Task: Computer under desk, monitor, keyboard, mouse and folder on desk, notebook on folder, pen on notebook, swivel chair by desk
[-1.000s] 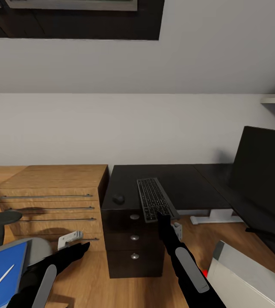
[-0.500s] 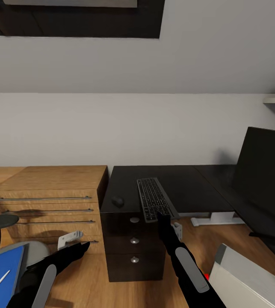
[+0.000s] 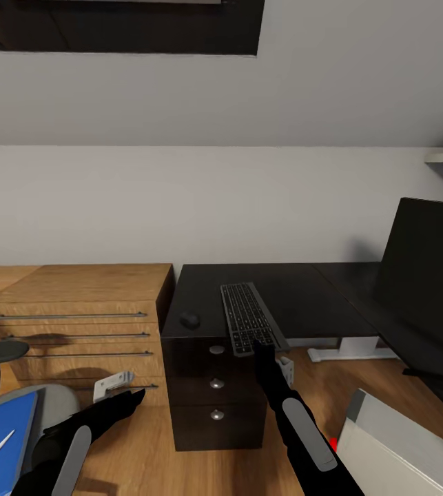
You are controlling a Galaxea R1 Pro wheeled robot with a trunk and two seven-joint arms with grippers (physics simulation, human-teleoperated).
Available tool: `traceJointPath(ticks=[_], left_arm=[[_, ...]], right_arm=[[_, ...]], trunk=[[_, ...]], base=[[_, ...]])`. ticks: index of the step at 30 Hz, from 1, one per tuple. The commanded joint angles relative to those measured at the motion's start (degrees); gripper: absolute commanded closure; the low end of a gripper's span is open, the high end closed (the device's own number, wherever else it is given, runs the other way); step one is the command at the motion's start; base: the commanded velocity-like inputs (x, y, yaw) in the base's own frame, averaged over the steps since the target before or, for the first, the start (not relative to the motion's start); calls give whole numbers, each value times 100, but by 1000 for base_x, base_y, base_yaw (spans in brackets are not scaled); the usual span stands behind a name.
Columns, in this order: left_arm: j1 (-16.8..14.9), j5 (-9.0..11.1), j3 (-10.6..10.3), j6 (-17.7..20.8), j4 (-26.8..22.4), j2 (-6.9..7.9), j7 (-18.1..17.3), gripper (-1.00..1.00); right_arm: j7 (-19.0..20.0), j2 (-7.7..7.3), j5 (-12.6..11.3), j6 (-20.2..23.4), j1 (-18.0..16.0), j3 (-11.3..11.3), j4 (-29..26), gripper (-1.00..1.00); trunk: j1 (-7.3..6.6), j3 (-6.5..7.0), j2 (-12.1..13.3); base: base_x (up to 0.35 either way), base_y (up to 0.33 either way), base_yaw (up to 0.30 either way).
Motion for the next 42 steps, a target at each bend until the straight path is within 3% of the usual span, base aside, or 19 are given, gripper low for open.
traceJointPath(ticks=[1,11,14,42], left_arm=[[-4,62,6,28,-7,-4,47,-100],[-4,62,6,34,-7,5,47,-100],[-4,57,6,30,-7,5,47,-100],[-4,71,10,36,12,14,47,-100]], right_arm=[[-353,-3,-106,-45,-2,15,6,100],[-353,-8,-106,-44,-2,7,4,100],[-353,-5,-106,-45,-3,7,4,100],[-356,-12,-88,-47,-4,15,-5,100]], trunk=[[0,-7,-2],[0,-7,-2],[-66,47,118],[-66,47,118]], base=[[0,0,0],[0,0,0],[0,0,0],[23,0,0]])
